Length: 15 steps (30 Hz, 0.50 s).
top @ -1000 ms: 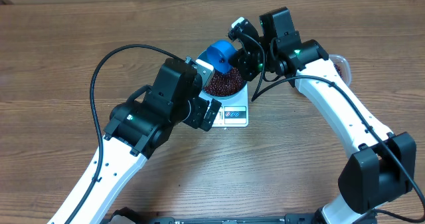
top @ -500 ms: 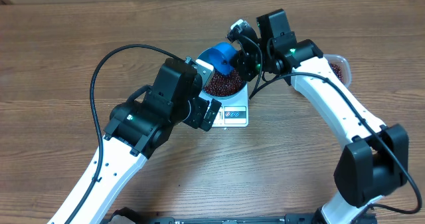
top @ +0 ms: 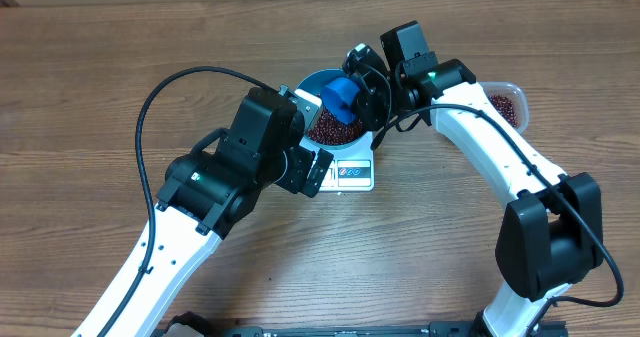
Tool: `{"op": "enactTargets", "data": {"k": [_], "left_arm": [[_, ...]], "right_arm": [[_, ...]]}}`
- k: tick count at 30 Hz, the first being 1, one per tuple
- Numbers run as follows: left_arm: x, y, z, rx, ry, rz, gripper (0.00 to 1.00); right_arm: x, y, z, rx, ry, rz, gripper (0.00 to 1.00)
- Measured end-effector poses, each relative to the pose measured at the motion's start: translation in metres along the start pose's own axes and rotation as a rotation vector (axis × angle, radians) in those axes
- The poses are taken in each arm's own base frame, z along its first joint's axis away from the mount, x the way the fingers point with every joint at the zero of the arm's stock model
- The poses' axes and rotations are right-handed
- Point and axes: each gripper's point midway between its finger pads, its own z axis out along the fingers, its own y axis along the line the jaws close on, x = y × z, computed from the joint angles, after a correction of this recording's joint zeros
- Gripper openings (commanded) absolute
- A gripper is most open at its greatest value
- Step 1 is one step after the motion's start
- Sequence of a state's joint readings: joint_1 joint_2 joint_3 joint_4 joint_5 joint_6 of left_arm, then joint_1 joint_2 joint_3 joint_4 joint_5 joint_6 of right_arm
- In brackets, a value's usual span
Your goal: Scoop item into bowl and weigh 150g on scale
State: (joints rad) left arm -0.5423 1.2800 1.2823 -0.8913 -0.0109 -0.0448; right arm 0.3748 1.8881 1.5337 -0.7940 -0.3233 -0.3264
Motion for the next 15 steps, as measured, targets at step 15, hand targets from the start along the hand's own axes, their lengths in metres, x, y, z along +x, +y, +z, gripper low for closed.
{"op": "enactTargets", "data": {"k": [15], "left_arm": [[0.000, 0.000, 0.000, 0.000, 0.000, 0.000, 0.99]], "right_arm": [[-0.010, 0.017, -0.006, -0.095, -0.029, 0.006, 0.04]]}}
